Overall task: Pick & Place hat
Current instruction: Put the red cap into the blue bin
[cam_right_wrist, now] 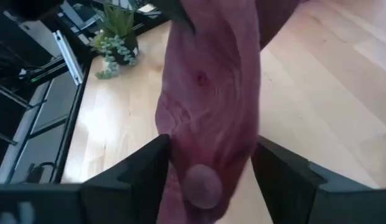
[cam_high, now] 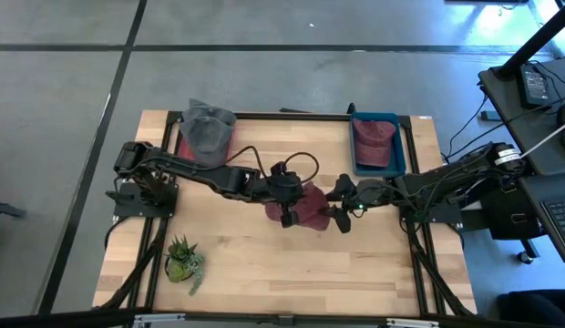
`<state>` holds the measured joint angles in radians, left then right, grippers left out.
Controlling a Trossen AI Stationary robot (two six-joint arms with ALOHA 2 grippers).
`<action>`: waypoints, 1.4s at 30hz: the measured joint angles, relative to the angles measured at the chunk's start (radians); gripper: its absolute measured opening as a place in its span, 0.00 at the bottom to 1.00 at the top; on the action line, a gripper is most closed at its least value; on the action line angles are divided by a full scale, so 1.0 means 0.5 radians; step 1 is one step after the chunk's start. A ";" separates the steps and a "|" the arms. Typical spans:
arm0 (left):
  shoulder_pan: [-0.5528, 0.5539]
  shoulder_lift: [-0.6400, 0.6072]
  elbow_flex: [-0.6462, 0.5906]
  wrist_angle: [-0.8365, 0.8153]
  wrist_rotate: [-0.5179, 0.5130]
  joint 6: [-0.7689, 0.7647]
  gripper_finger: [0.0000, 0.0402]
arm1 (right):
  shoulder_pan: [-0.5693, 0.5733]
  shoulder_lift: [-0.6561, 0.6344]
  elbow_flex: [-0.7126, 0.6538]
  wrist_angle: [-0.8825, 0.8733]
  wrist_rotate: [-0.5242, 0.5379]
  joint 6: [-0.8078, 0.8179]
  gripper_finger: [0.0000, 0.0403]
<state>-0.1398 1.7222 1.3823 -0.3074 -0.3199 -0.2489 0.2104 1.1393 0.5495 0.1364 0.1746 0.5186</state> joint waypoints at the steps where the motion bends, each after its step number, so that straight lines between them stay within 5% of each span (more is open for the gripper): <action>1: 0.000 0.000 0.000 -0.006 -0.001 0.000 0.01 | 0.000 0.000 0.000 0.002 0.003 -0.004 0.53; 12: 0.000 0.000 0.000 -0.004 -0.054 0.001 0.05 | 0.000 -0.004 0.000 -0.003 -0.002 -0.096 0.05; 21: 0.000 0.000 0.000 -0.001 -0.055 0.150 0.06 | 0.000 -0.006 0.000 0.000 -0.002 -0.110 0.06; 27: 0.000 -0.004 0.000 -0.012 0.013 0.054 0.17 | -0.039 -0.061 0.001 -0.059 -0.004 -0.197 0.06; 35: -0.044 -0.179 -0.054 -0.087 0.000 0.036 0.38 | -0.062 -0.106 0.330 -0.922 0.146 -0.217 0.06; 42: -0.015 -0.445 -0.501 0.392 0.149 -0.005 0.44 | -0.104 -0.095 0.744 -1.668 0.189 -0.275 0.06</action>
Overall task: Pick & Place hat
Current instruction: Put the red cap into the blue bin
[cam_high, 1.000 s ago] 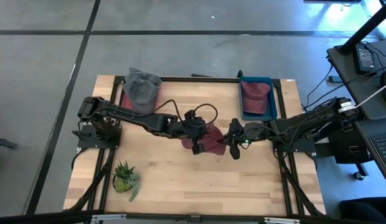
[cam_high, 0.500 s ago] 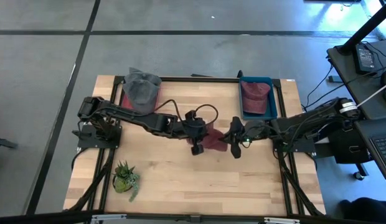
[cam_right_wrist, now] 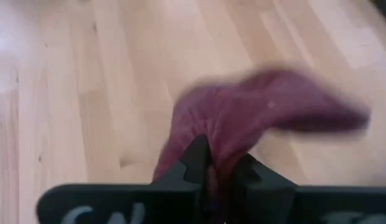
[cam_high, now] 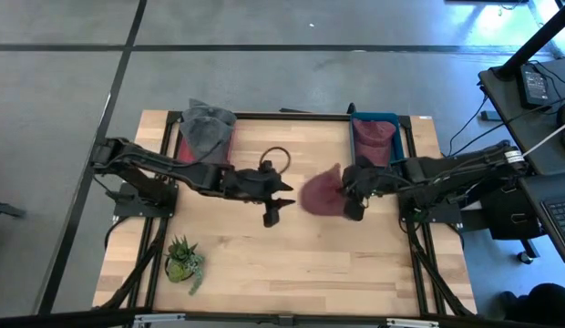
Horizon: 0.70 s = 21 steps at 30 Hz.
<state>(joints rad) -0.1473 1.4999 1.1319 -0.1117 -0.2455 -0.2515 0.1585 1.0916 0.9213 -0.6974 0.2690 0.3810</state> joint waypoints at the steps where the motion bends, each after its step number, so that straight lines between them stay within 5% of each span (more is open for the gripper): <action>1: 0.015 -0.032 -0.075 0.107 0.050 -0.001 0.44 | -0.008 0.000 0.064 -0.087 0.002 0.000 0.06; 7: 0.071 -0.182 -0.455 0.648 0.202 0.001 0.43 | -0.016 0.072 0.419 -0.401 -0.001 -0.127 0.06; 12: 0.093 -0.189 -0.567 0.725 0.144 0.033 0.43 | -0.016 0.234 0.739 -0.846 0.027 -0.495 0.06; 21: 0.094 -0.189 -0.616 0.733 -0.049 0.128 0.44 | -0.016 0.572 1.122 -1.592 0.748 -1.050 0.07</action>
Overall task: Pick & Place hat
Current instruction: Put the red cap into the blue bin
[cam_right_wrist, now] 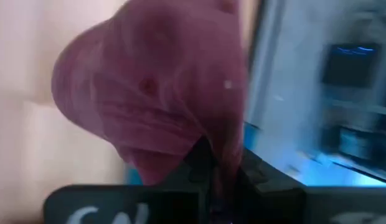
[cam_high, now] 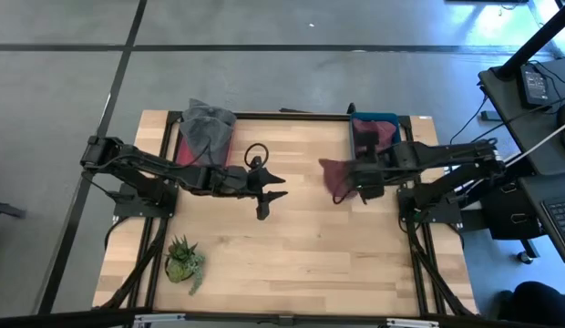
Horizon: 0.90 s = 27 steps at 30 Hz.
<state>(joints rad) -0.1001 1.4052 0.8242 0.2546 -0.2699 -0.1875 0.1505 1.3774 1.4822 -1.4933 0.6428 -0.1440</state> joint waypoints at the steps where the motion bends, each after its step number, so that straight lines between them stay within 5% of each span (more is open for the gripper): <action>1: -0.001 0.001 0.000 0.000 0.000 0.000 0.44 | 0.000 0.025 0.017 -0.062 0.081 -0.007 0.06; 12: -0.002 0.001 0.000 -0.020 0.002 0.000 0.43 | 0.000 0.047 0.001 -0.152 0.789 -0.145 0.07; 27: -0.002 0.001 0.000 -0.058 -0.003 0.000 0.43 | -0.147 -0.359 -0.219 -0.155 0.719 0.009 0.05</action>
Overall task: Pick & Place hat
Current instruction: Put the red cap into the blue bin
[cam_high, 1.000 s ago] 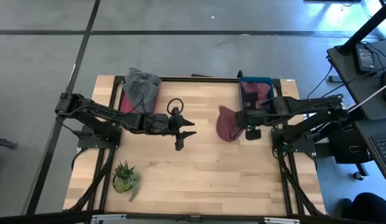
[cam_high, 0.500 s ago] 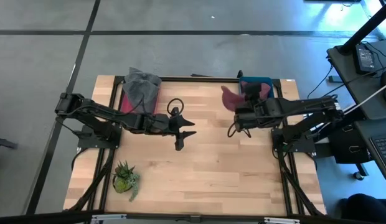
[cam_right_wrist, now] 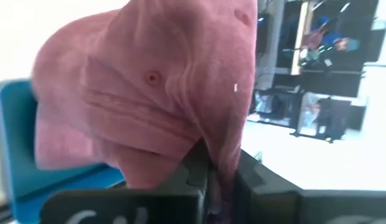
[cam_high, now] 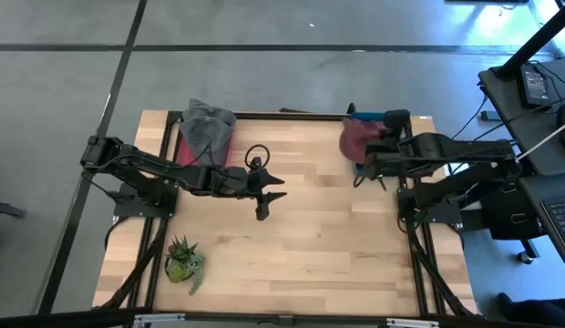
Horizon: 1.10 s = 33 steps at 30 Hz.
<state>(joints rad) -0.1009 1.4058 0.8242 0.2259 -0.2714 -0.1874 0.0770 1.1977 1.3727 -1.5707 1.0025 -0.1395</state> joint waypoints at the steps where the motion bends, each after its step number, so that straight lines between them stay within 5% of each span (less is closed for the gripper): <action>1: 0.000 0.000 0.000 0.000 0.000 0.000 0.43 | -0.019 -0.048 -0.047 -0.002 -0.027 0.000 0.05; 17: 0.000 0.000 0.000 0.002 -0.002 0.073 0.43 | -0.125 -0.437 -0.786 0.077 -0.136 0.159 0.05; 33: 0.000 0.000 0.000 0.002 -0.151 0.089 0.43 | -0.321 -0.476 -1.416 0.737 0.123 0.125 0.13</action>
<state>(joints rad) -0.1009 1.4059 0.8242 0.2268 -0.3470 -0.1429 -0.0837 0.9596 0.6646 -1.2024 1.0641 -0.0770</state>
